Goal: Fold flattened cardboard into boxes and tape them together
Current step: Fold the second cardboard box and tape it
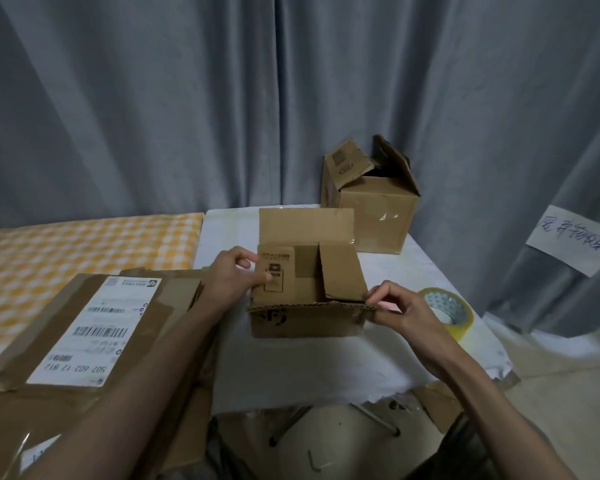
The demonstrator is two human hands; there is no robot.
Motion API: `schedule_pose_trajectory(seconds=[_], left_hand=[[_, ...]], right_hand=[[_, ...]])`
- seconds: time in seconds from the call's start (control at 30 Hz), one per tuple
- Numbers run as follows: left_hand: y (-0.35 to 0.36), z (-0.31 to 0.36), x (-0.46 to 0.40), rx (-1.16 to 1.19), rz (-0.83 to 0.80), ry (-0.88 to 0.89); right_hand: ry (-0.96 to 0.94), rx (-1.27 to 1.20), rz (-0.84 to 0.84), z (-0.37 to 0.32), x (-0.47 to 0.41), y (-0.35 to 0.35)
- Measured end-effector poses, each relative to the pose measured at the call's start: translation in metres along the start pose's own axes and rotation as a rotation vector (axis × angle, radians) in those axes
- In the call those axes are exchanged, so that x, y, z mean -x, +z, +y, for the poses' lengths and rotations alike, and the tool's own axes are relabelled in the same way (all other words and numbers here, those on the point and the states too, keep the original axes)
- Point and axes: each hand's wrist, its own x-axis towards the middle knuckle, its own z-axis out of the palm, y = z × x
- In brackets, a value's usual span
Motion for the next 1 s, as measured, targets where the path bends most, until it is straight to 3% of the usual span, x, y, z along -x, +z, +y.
schedule_pose_trajectory(seconds=[0.27, 0.33, 0.6, 0.73, 1.0], left_hand=[[0.003, -0.010, -0.022, 0.119, -0.243, -0.059], [0.001, -0.009, -0.024, 0.050, -0.273, -0.043], [0.002, -0.021, -0.030, 0.082, -0.084, 0.022], [-0.004, -0.023, -0.017, 0.481, -0.042, -0.083], [-0.012, -0.013, 0.017, -0.100, -0.022, 0.319]], right_hand=[[0.179, 0.049, 0.267, 0.006, -0.036, 0.015], [0.235, 0.100, 0.301, 0.009, -0.044, 0.018], [0.346, 0.234, 0.351, 0.019, -0.051, 0.012], [0.374, 0.219, 0.348, 0.013, -0.055, 0.013], [0.384, 0.215, 0.395, 0.009, -0.078, 0.030]])
